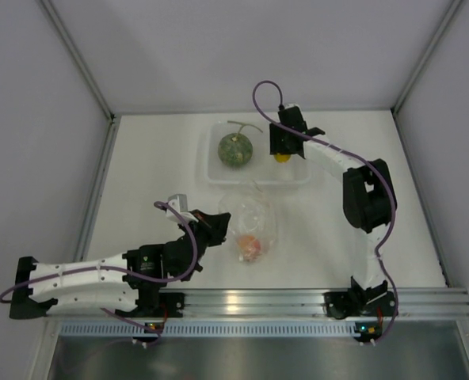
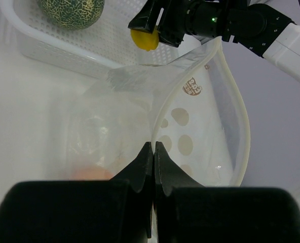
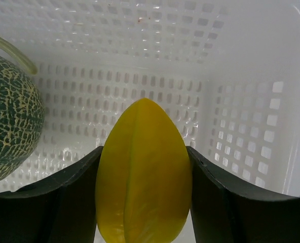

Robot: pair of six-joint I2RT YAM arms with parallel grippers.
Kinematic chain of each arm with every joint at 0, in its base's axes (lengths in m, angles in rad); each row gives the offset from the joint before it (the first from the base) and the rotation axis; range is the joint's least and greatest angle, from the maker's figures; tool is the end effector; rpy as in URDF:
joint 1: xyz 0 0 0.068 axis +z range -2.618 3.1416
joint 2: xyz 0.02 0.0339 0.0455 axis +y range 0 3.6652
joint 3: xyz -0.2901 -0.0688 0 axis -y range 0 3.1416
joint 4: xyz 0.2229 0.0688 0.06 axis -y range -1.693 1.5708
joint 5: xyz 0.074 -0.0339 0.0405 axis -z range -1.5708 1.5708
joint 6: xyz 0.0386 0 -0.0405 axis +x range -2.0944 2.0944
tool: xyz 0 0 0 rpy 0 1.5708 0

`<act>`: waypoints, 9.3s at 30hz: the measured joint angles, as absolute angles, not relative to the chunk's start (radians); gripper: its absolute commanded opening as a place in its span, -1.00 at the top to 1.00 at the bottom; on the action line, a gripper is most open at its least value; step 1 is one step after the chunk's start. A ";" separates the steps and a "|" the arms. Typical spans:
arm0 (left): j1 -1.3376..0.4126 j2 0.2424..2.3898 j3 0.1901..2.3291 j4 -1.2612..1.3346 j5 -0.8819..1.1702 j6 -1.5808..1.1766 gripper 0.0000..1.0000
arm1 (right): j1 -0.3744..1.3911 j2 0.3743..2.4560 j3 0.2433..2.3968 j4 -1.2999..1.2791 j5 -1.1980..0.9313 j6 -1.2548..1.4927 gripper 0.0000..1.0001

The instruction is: Open the zip-top bag and remove the fake food

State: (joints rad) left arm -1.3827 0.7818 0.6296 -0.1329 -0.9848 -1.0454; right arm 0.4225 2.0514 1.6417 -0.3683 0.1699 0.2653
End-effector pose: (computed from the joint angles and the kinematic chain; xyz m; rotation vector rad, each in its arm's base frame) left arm 0.0568 -0.1267 0.3166 -0.3828 1.7666 -0.8629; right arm 0.4243 0.1836 0.2583 -0.1005 2.3369 0.1425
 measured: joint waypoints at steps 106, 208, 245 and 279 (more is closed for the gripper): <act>-1.077 1.253 0.949 -0.138 -0.329 -1.174 1.00 | 0.791 1.211 0.931 -0.624 0.217 0.497 -0.04; -1.188 1.036 0.758 -0.204 -0.584 -1.096 1.00 | 1.026 1.520 1.248 -0.793 0.513 0.578 0.06; -1.228 1.002 0.802 0.032 -0.521 -0.933 1.00 | 1.026 1.242 1.063 -0.641 0.389 0.338 0.33; -1.206 1.071 0.748 -0.130 -0.640 -0.922 1.00 | 0.979 0.941 0.874 -0.248 0.334 0.424 0.51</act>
